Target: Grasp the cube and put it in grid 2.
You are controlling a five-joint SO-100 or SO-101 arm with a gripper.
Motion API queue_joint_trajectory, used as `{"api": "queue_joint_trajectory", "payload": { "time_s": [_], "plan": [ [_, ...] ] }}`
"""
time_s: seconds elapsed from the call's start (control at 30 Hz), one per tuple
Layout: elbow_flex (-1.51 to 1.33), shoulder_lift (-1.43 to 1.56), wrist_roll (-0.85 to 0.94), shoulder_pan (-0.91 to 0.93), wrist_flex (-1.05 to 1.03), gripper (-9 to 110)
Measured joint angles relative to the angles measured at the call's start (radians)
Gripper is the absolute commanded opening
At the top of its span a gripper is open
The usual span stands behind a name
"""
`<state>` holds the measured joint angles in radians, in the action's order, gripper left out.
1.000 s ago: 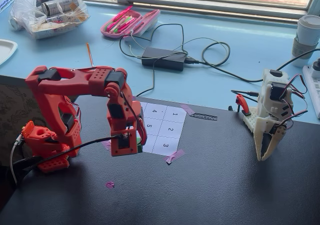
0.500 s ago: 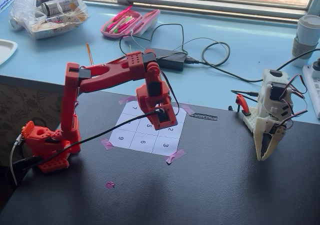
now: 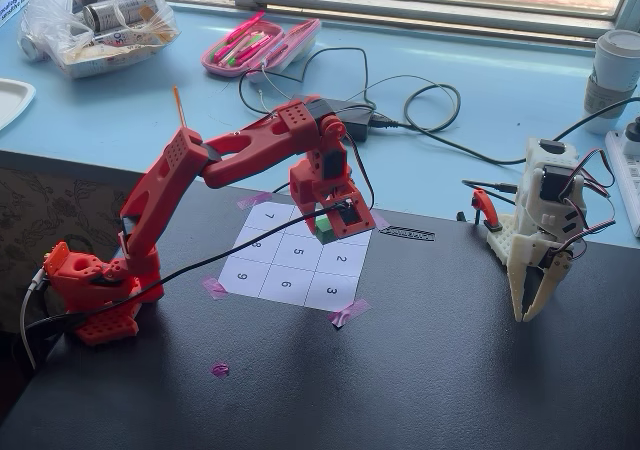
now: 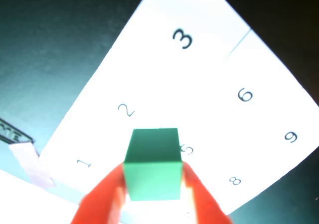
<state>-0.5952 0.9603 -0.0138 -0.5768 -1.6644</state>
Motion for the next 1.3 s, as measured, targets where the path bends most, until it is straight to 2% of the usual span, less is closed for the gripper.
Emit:
{"api": "queue_joint_trajectory", "payload": {
  "time_s": [0.4,0.97,1.13,1.3],
  "plan": [
    [0.115,-0.189,-0.006,0.054,0.029,0],
    [0.253,-0.272,-0.015,-0.015,0.032,0],
    [0.256,-0.305,-0.003,-0.011,0.012,15],
    [0.256,-0.314,0.006,-0.012,-0.003,18]
  ]
}}
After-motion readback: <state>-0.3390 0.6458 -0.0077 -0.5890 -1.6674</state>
